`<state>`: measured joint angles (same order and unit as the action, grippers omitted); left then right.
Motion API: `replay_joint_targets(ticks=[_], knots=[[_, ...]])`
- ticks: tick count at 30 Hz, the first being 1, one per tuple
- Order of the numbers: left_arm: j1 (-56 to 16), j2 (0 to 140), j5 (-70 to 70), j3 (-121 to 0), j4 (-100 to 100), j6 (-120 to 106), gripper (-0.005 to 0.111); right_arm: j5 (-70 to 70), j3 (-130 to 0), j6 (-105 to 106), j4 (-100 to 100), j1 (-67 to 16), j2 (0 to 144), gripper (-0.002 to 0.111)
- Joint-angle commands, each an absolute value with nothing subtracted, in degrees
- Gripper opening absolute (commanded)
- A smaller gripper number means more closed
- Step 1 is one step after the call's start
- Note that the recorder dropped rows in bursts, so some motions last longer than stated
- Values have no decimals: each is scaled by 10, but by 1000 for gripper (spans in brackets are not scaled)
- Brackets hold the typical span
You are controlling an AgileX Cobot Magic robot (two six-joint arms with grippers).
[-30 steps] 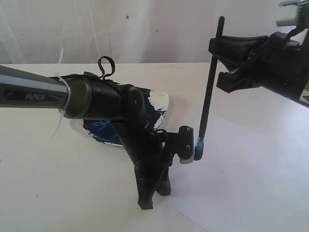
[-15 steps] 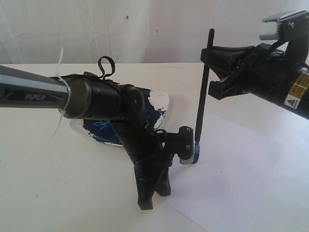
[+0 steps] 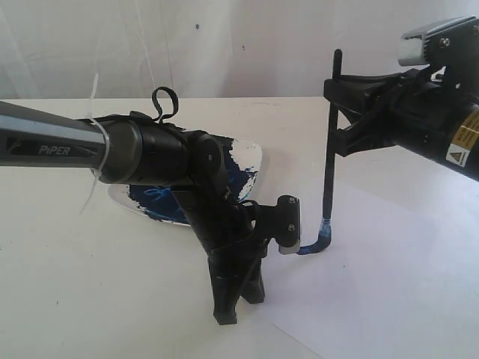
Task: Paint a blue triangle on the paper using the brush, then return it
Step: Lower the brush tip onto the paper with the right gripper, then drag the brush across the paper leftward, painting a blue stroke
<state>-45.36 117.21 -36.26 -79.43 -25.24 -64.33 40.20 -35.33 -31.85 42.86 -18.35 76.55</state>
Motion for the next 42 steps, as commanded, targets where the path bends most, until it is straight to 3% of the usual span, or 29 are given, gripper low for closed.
replay_joint_targets(ticks=[1, 14, 32, 42], knots=[[-457, 1174, -377, -795, -256, -644, 0, 366, -354, -280, 394, -181, 758, 0], [-457, 1174, -377, -795, -256, -644, 0, 308, -354, -194, 329, -181, 737, 0], [-457, 1174, -377, -795, -256, -644, 0, 306, -344, -247, 327, -181, 657, 0], [-457, 1174, -374, -795, -256, -644, 0, 346, -263, -243, 171, -183, 589, 0]])
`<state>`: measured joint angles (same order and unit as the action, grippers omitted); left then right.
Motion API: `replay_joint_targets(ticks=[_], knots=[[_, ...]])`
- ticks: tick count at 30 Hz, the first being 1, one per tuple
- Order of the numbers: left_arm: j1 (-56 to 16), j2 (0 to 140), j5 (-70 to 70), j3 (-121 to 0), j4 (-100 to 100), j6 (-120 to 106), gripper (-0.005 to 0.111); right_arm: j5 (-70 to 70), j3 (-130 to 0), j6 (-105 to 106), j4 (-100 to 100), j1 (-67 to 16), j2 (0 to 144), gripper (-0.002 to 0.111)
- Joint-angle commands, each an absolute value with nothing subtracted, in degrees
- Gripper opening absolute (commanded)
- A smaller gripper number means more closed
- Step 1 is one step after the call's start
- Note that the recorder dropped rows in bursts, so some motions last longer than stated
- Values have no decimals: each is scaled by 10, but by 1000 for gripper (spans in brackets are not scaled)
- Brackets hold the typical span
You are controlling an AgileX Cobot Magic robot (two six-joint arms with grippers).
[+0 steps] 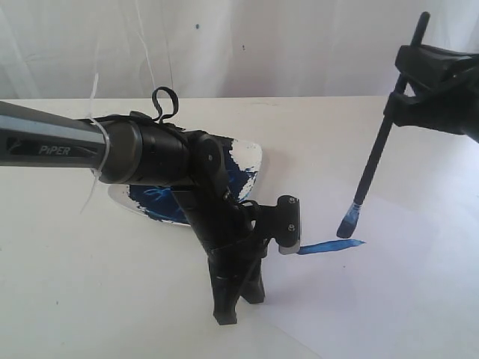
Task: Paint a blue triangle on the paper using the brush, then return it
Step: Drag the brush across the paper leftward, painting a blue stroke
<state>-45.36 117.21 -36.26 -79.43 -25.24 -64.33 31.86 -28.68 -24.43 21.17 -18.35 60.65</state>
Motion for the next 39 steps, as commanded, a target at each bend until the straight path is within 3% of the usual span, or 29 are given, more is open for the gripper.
replay_joint_targets(ticks=[1, 8, 22, 39], knots=[[-457, 1174, -374, -795, -256, -644, 0, 346, -260, -244, 171, -183, 588, 0], [-457, 1174, -374, -795, -256, -644, 0, 339, -259, -219, 130, -245, 586, 0], [-457, 1174, -373, -795, -256, -644, 0, 374, -304, 77, -205, -401, 686, 0], [-457, 1174, -373, -795, -256, -643, 0, 411, -309, 105, -238, -406, 736, 0]])
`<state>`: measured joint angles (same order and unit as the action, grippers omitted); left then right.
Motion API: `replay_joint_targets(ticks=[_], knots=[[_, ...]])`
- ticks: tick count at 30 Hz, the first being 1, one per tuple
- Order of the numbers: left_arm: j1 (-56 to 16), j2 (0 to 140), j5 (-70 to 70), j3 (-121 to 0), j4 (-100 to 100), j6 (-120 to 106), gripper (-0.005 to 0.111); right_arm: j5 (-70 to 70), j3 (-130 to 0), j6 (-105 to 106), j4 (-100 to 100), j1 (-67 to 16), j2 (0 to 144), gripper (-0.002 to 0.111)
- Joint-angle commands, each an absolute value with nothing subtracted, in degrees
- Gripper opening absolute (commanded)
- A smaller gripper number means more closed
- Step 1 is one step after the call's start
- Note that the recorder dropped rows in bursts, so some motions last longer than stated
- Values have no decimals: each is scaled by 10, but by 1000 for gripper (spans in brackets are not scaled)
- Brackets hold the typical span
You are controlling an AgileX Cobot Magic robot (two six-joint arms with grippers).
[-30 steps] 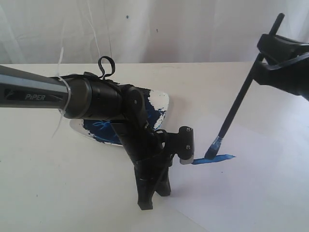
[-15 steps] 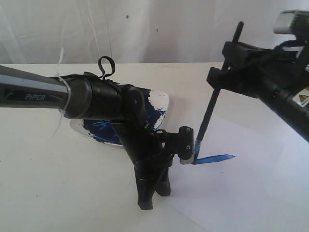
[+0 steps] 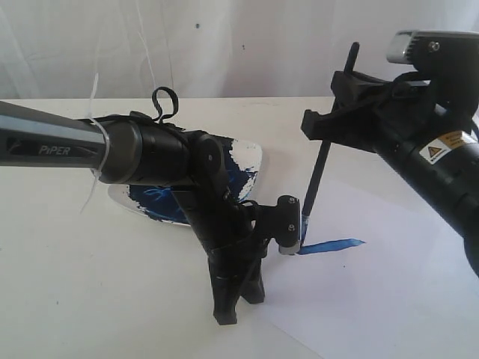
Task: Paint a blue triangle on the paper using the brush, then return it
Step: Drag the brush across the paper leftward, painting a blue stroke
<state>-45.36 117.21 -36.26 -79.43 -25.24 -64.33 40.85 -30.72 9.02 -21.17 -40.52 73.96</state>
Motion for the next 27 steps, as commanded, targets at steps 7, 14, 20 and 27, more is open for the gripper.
replay_joint_targets(ticks=[7, 14, 20, 27], knots=[[-457, 1174, -373, -795, -256, -643, 0, 399, -308, 129, -265, -406, 736, 0], [-457, 1174, -373, -795, -256, -643, 0, 372, -308, 153, -294, -406, 715, 0], [-457, 1174, -373, -795, -256, -643, 0, 358, -308, 204, -351, -406, 697, 0], [-457, 1174, -372, -795, -256, -643, 0, 336, -308, 297, -449, -406, 670, 0]])
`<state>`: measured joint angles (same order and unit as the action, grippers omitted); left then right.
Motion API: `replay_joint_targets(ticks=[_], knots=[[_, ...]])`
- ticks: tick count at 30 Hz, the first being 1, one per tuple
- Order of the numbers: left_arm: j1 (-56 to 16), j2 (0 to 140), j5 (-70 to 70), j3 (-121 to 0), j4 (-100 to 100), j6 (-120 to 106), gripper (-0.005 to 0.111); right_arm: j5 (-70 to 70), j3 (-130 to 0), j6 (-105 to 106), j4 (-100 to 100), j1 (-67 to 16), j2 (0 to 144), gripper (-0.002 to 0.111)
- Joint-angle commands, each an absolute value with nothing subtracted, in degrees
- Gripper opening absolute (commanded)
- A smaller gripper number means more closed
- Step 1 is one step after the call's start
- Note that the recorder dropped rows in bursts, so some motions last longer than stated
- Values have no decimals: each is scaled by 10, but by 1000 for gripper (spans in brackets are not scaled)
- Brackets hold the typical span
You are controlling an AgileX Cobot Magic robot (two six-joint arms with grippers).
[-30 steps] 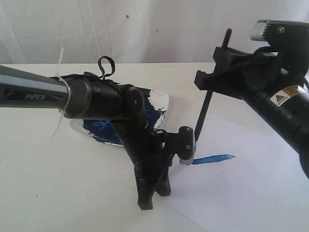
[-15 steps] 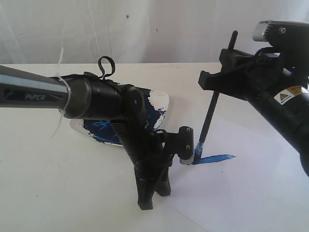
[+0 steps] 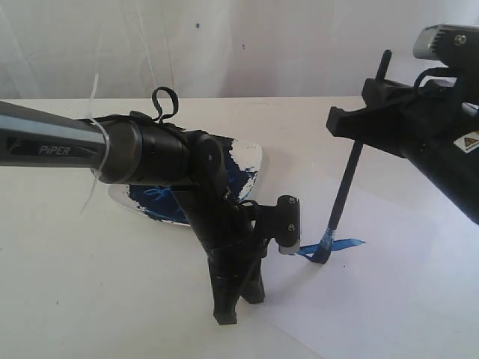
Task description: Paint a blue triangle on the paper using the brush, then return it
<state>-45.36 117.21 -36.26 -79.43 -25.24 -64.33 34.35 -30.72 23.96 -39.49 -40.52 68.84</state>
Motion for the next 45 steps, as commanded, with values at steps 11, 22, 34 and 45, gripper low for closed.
replay_joint_targets(ticks=[11, 22, 34, 45], knots=[[-457, 1174, -371, -795, -256, -643, 0, 335, -308, 490, -653, -406, 622, 0], [-457, 1174, -371, -795, -256, -643, 0, 360, -308, 524, -678, -406, 571, 0], [-457, 1174, -371, -795, -256, -643, 0, 448, -308, 474, -627, -406, 609, 0], [-457, 1174, -371, -795, -256, -643, 0, 418, -308, 200, -372, -406, 663, 0]])
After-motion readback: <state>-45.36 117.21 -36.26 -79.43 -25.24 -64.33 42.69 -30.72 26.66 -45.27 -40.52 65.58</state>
